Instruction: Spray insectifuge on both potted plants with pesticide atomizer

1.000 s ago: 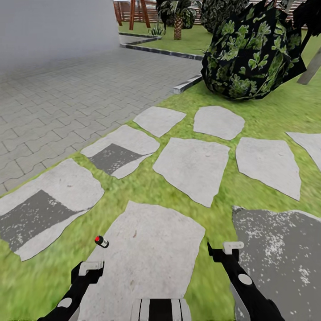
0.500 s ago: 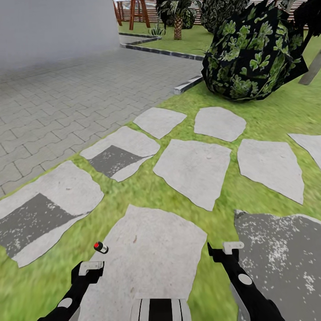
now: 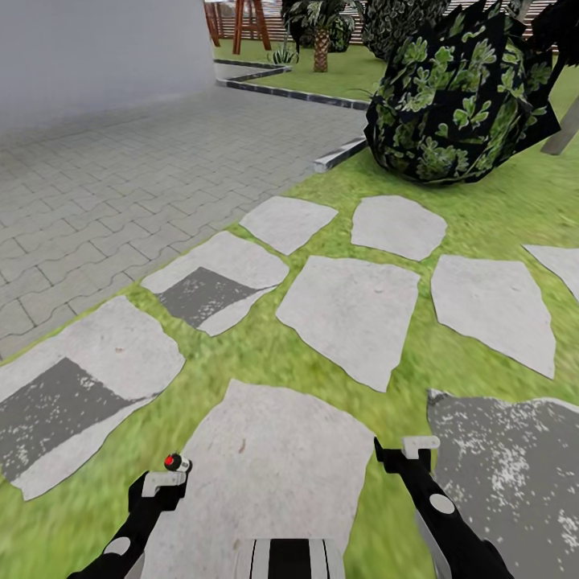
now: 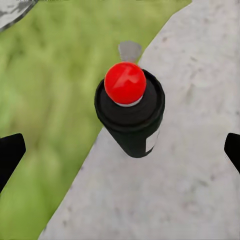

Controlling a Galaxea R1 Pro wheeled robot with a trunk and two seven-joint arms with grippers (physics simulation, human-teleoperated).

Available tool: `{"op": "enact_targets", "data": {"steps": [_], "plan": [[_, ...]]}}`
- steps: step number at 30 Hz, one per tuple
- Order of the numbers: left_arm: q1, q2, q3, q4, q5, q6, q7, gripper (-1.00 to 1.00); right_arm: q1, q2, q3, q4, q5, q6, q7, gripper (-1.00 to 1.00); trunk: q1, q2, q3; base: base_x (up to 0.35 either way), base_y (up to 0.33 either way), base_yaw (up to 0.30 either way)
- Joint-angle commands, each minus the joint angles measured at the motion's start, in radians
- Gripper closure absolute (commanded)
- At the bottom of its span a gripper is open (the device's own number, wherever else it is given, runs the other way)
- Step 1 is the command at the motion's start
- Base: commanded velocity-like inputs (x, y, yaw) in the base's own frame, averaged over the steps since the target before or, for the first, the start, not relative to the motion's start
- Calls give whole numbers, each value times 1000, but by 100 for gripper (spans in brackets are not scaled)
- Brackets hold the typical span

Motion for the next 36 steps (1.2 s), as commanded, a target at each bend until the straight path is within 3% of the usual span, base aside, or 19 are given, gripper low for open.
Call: {"op": "enact_targets", "data": {"steps": [1,16,23,36], "plan": [[0,0,4,1,-5,-4,0,-100,0,0,0,1,0,-3,0,-100,0,0,-1,27,0,0],[0,0,3,1,-6,-5,-1,-100,0,0,0,-2,-1,-3,0,-100,0,0,-1,71,0,0],[0,0,3,1,-5,-5,-3,-100,0,0,0,-4,-1,-3,0,-100,3,-2,-33,1,0,0],[0,0,3,1,-3,-6,-1,-100,0,0,0,-4,-1,-3,0,-100,4,-2,-47,0,0,0]]}}
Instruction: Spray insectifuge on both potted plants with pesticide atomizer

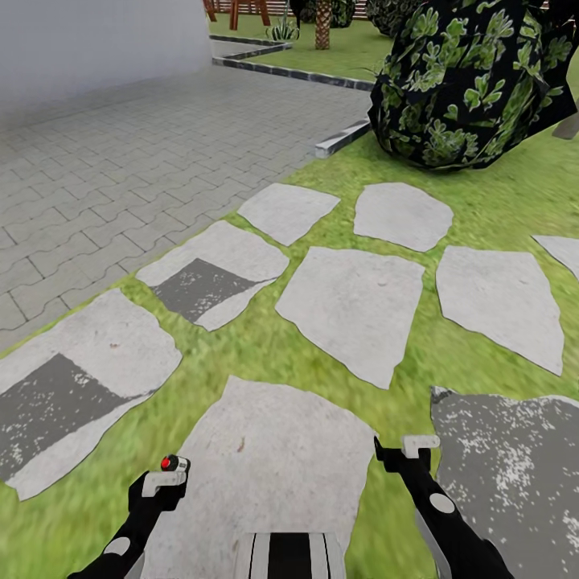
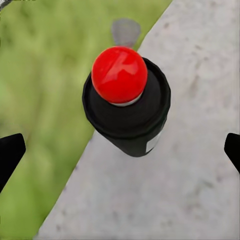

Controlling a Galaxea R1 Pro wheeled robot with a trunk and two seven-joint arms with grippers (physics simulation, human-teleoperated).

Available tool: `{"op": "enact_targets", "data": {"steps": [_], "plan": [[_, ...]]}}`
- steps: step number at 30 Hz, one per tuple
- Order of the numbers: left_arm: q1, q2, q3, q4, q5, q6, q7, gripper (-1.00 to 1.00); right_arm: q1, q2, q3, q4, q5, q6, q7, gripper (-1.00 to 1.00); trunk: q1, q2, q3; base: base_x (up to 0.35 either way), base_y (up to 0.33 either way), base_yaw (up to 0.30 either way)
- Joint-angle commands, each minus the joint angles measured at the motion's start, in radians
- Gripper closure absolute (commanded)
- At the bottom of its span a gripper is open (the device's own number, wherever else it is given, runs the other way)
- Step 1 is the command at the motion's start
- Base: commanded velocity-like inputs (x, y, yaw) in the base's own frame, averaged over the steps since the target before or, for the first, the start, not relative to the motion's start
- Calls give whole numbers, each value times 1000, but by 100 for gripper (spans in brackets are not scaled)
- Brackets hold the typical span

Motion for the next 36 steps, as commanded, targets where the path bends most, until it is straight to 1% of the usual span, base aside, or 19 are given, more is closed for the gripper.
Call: {"op": "enact_targets", "data": {"steps": [1,36], "plan": [[-1,0,5,1,-5,-4,0,-100,0,0,0,1,0,-3,0,-100,0,0,-1,0,0,0],[0,-1,5,1,-7,-4,-1,-100,0,0,0,2,0,-3,0,-100,0,0,-1,28,0,0]]}}
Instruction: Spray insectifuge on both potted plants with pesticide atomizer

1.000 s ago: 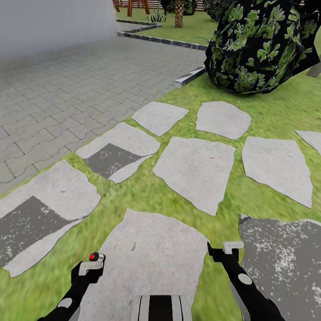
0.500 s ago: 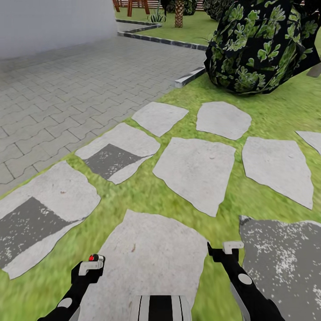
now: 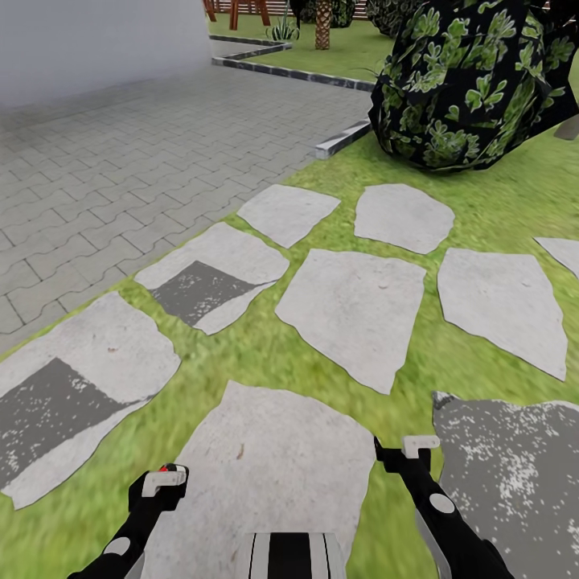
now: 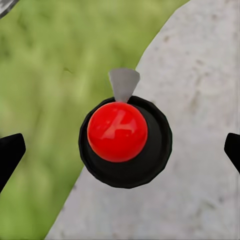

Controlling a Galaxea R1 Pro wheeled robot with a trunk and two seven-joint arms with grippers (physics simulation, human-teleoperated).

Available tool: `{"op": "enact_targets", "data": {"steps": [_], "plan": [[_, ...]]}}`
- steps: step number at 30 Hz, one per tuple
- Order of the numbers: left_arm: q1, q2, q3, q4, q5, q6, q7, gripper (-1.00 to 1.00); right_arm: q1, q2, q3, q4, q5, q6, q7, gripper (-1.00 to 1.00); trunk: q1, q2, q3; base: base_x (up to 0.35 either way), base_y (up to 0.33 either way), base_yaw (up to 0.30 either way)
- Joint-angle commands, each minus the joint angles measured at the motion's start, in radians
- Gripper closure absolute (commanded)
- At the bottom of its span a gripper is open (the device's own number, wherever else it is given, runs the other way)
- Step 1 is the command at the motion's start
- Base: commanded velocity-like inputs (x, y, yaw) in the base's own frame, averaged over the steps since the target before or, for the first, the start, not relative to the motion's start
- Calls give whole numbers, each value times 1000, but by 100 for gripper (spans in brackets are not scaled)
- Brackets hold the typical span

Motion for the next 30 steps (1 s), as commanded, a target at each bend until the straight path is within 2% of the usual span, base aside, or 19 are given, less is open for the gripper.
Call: {"op": "enact_targets", "data": {"steps": [1,10,11,30], "plan": [[0,0,5,1,-5,-3,0,-100,0,0,0,1,0,-3,0,-100,0,0,-1,0,0,0],[0,0,5,1,-3,-3,2,-100,0,0,0,1,0,-3,0,-100,0,0,-1,0,0,0],[0,0,5,1,-3,-3,2,100,0,0,0,1,0,-3,0,-100,0,0,-1,0,0,0],[0,1,7,-6,-1,-3,3,100,0,0,-1,1,0,-3,0,-100,0,0,-1,0,0,0]]}}
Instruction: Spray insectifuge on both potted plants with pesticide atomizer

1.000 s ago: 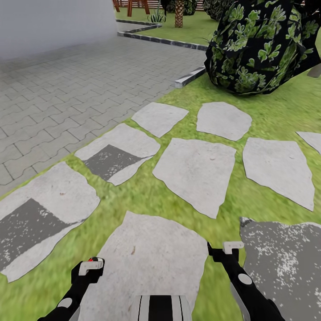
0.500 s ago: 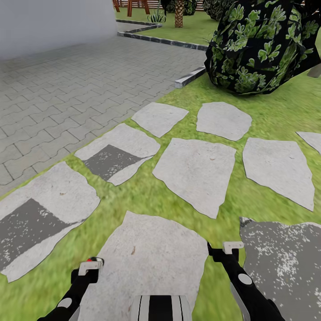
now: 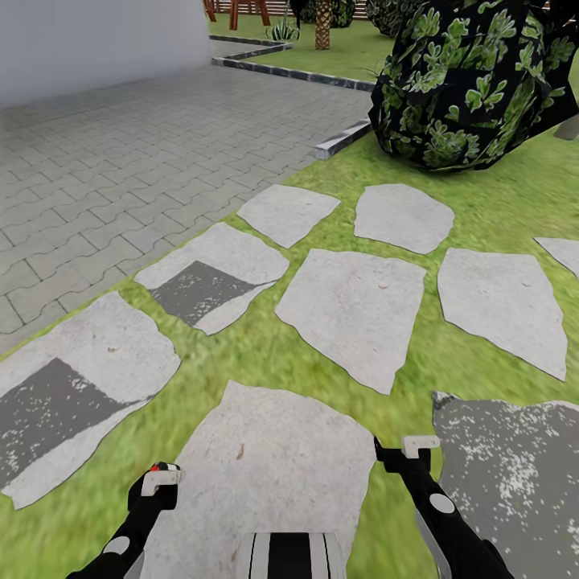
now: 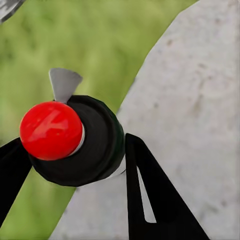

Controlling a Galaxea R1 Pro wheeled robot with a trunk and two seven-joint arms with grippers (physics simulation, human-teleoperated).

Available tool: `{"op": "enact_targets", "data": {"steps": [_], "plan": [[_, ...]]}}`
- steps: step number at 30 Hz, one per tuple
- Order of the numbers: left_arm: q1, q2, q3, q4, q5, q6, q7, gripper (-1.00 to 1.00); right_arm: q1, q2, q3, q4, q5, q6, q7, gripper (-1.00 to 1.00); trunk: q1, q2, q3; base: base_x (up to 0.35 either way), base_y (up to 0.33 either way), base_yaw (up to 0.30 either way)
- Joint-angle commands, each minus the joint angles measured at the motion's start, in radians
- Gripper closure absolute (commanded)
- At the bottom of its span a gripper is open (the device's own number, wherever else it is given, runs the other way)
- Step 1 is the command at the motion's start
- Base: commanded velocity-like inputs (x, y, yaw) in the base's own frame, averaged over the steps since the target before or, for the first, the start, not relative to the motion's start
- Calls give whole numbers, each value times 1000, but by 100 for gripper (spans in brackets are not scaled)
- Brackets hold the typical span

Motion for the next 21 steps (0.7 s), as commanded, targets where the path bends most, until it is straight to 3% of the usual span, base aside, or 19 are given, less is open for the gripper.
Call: {"op": "enact_targets", "data": {"steps": [1,7,21], "plan": [[0,0,5,0,-5,-3,0,100,0,0,0,1,0,-3,0,-100,0,0,-1,0,0,0],[0,0,3,1,-5,-3,-4,100,0,0,1,1,0,-3,0,-100,0,0,-1,0,0,0],[-1,0,5,1,-4,-2,-7,100,0,0,1,1,0,-3,0,-100,-6,3,54,0,0,0]]}}
